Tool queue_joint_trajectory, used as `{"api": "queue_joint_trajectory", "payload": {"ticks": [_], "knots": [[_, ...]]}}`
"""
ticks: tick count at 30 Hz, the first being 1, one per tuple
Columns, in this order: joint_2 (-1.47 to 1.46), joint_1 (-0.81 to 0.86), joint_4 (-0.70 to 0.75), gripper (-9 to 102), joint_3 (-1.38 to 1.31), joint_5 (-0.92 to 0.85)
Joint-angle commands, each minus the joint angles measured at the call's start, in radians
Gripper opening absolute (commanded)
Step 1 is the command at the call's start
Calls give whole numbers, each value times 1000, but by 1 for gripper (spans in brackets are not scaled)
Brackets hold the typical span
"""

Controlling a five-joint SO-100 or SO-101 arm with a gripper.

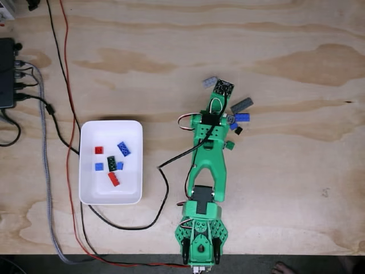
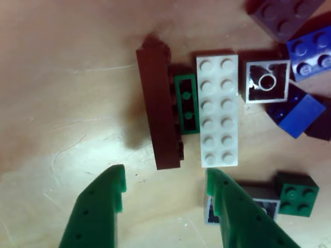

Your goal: Put all lego bricks in the bin.

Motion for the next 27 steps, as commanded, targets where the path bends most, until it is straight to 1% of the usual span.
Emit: {"api": "queue_joint_trajectory", "payload": {"ticks": [1, 3, 7, 10, 12, 16, 19, 21, 24, 26, 27], "knots": [[9, 20, -43, 16, -11, -26], [3, 17, -52, 15, -11, -29], [0, 6, -101, 10, 9, -28], [6, -6, -143, 3, 44, -20], [9, -14, -166, 0, 66, -14], [38, -34, -173, 0, 84, 32], [149, -83, -92, 0, 46, 143], [284, -146, -54, 0, 38, 255], [416, -259, 71, 0, -32, 359], [420, -288, 141, 13, -81, 344], [402, -282, 143, 17, -91, 324]]}}
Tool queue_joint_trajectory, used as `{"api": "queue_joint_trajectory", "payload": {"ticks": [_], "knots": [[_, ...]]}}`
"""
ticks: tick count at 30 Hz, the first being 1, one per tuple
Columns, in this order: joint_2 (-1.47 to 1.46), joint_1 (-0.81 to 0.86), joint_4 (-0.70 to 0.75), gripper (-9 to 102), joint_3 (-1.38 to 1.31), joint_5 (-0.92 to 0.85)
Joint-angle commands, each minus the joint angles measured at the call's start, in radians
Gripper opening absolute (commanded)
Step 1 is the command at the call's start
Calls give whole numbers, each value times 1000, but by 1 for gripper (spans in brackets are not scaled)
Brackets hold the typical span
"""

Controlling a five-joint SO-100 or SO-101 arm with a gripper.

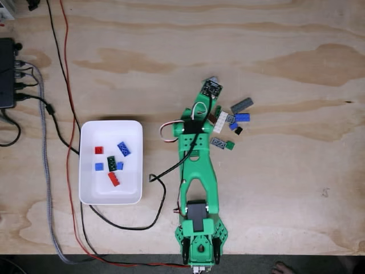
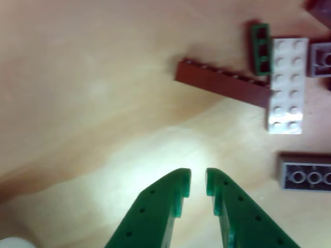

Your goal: Put all lego bricks in the bin.

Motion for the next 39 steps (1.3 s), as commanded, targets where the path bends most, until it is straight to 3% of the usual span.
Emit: {"api": "queue_joint_trajectory", "payload": {"ticks": [1, 4, 7, 13, 23, 39], "knots": [[140, -52, 80, 19, -115, 37], [0, 26, -8, 21, -101, -55], [-192, 57, -60, 25, -163, -299], [-411, 100, -34, 27, -446, -617], [-391, 137, 110, 25, -494, -890], [-443, 186, -29, 14, -308, -1023]]}}
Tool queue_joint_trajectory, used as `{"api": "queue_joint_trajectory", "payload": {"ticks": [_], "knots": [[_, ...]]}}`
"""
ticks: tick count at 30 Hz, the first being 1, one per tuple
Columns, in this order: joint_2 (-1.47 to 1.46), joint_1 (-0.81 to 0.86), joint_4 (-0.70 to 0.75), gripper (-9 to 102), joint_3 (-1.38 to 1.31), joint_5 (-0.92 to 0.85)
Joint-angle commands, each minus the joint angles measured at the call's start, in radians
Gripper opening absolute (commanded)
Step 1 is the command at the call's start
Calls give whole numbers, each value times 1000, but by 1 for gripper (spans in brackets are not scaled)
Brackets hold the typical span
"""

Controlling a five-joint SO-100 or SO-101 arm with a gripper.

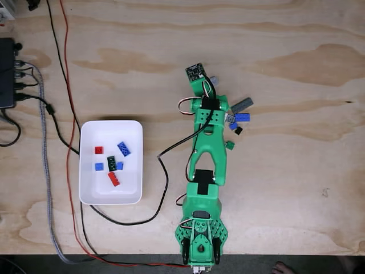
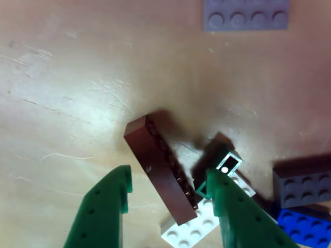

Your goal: Put all lego bricks in the bin.

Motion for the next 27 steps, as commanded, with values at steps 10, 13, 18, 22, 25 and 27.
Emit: {"api": "queue_joint_trajectory", "payload": {"ticks": [10, 13, 18, 22, 25, 27], "knots": [[172, -67, -100, 0, 106, 195], [368, -137, -69, 0, 15, 538], [508, -387, 91, 0, -170, 997], [494, -649, 160, 0, -173, 1126], [445, -830, 201, 0, -143, 1175], [400, -916, 222, 0, -129, 1223]]}}
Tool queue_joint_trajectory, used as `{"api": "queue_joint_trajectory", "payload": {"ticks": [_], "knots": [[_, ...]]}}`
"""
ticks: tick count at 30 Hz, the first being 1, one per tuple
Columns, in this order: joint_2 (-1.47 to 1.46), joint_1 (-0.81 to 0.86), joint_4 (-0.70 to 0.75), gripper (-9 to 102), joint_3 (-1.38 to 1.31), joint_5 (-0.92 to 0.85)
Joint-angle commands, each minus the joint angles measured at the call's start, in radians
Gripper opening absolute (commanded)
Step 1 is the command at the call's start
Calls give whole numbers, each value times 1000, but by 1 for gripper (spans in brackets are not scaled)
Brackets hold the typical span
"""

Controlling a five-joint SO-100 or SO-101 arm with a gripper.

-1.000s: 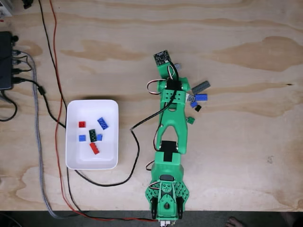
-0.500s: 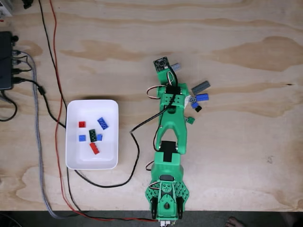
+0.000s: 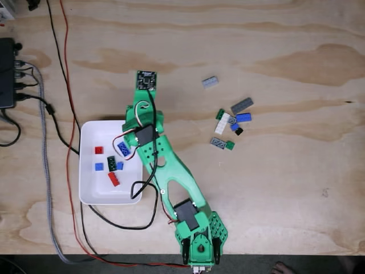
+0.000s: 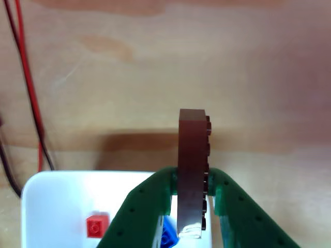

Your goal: Put all lego bricks in the bin.

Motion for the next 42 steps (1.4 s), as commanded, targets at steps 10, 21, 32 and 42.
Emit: {"api": "queue_joint_trajectory", "payload": {"ticks": [10, 21, 32, 42], "knots": [[-26, -442, 138, 20, 51, 311], [150, 224, 206, 30, -26, 86], [160, 598, -91, 23, 629, -158], [190, 772, -133, 27, 712, -279]]}}
